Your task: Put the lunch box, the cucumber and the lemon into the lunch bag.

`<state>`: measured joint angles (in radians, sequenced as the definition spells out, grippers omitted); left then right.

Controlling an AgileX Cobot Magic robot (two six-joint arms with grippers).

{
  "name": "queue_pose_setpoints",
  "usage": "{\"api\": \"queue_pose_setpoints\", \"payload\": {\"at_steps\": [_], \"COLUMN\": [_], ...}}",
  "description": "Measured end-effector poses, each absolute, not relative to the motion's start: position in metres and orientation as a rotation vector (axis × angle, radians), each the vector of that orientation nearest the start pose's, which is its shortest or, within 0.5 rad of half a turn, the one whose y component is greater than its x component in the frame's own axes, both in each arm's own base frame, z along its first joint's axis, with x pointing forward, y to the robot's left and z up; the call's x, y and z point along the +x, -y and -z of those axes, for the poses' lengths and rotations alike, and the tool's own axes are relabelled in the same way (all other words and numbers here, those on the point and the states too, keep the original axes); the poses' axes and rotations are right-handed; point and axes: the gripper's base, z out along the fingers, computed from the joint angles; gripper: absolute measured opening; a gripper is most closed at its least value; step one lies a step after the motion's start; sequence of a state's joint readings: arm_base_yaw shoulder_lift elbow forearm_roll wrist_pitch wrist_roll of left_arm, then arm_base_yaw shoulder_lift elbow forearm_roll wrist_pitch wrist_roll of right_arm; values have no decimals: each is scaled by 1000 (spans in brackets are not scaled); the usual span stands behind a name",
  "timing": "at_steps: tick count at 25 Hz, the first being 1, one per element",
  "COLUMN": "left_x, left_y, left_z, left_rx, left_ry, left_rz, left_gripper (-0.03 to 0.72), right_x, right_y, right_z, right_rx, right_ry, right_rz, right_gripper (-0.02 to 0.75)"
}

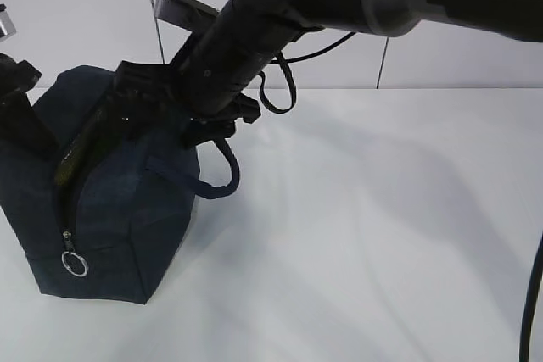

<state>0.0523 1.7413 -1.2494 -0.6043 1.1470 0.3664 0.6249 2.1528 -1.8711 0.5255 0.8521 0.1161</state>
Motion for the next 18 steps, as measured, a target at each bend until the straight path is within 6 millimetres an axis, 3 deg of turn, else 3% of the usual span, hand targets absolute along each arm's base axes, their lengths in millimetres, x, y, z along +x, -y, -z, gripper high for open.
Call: {"api": "queue_pose_setpoints", "payload": {"at_steps": [3, 5, 12, 18], "left_x": [335, 335, 334, 332], "left_y": [30, 30, 30, 41], "left_z": [-239, -239, -239, -241], "left_rx": [93, 94, 91, 125], "left_ry": [-2901, -2901, -2900, -2902], "left_rz": [799, 799, 811, 871], "left_gripper": [7, 7, 7, 7], "right_x": [373, 373, 373, 372], "right_y": [-312, -313, -312, -306], "right_z": [-241, -240, -238, -233], "right_rx": [-347, -347, -355, -440], "right_ry": [-2681, -2683, -2688, -2725], "right_rz": [-901, -900, -886, -772], "right_gripper": [515, 454, 31, -1]}}
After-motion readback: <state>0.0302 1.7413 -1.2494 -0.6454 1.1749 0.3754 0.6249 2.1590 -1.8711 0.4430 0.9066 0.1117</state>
